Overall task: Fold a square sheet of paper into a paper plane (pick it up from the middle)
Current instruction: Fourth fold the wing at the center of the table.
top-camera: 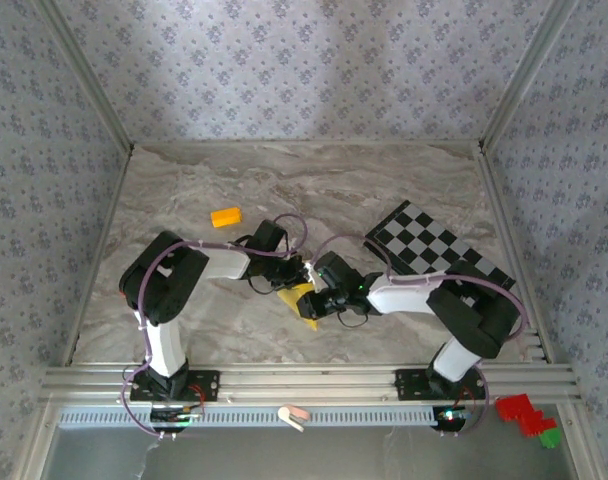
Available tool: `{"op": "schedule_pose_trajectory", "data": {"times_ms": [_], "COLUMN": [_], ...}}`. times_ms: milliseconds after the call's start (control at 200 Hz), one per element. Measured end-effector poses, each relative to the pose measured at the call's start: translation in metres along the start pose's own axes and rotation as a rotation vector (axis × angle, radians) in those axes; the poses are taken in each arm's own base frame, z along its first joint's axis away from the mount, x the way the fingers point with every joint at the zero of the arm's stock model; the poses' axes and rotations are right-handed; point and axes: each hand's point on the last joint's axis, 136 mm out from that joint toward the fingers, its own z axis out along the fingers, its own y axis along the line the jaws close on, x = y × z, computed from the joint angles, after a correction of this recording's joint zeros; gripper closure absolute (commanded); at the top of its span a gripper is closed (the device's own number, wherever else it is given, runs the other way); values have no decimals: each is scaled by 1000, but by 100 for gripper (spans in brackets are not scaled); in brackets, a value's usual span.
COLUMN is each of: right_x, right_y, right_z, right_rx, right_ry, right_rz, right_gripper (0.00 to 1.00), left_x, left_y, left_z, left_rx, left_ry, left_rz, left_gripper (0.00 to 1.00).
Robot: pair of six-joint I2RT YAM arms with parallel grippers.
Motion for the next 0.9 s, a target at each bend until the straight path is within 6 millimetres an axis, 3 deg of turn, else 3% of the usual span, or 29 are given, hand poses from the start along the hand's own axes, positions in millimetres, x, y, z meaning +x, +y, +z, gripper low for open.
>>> {"op": "schedule_pose_trajectory", "data": {"times_ms": [680,900], "right_x": [-22,-17], "right_y": [-2,-11], "right_z": [0,6], "right_rx": [-25,-3], "right_ry": [-70,-47], "right_rz": [6,23], "right_gripper": [85,87], "left_x": [-1,-2], "left_y": [0,1], "left_z": [0,-1], "left_rx": [3,4], "left_ry": [-1,-3], "left_rz": [1,1], "left_gripper": [90,90]}}
